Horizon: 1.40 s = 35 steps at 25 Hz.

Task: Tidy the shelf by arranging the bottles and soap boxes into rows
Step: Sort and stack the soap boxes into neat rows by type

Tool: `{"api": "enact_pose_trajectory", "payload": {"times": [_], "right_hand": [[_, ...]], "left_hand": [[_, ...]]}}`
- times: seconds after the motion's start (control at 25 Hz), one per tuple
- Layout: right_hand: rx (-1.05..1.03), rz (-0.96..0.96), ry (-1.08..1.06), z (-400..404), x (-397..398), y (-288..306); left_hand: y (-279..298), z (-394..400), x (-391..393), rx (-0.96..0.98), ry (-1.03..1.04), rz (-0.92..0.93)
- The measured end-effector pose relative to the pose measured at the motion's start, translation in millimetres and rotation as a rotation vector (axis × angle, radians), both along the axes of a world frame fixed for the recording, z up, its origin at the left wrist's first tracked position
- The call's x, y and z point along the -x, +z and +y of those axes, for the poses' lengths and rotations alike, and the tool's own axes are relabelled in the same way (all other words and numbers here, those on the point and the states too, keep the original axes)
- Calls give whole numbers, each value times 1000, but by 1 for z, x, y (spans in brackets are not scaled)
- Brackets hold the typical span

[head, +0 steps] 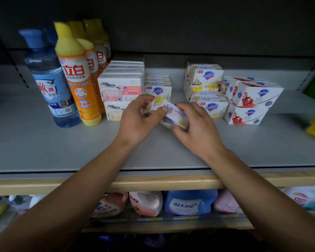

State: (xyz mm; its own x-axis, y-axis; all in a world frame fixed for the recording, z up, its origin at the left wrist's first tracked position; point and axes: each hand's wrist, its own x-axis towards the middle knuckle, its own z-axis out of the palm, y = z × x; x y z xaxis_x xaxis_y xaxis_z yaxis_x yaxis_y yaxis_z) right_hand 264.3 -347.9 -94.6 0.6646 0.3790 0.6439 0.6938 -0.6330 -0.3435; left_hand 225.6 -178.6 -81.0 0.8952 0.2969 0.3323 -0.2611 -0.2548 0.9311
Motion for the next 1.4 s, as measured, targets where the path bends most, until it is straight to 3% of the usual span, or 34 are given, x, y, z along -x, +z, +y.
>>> {"api": "enact_pose_trajectory", "payload": {"times": [0.16, 0.28, 0.48, 0.72, 0.96, 1.4], "right_hand": [[30, 158, 18, 0, -10, 1], [92, 212, 2, -3, -19, 4], [212, 151, -23, 3, -22, 9], [368, 169, -23, 8, -33, 23], [347, 6, -87, 32, -81, 42], [449, -74, -150, 86, -141, 7]], "left_hand": [[14, 6, 6, -246, 15, 97], [33, 22, 8, -564, 165, 9], [49, 38, -7, -837, 282, -186], [35, 61, -38, -1176, 406, -82], [23, 65, -45, -1103, 480, -193], [20, 65, -50, -1080, 496, -236]]}}
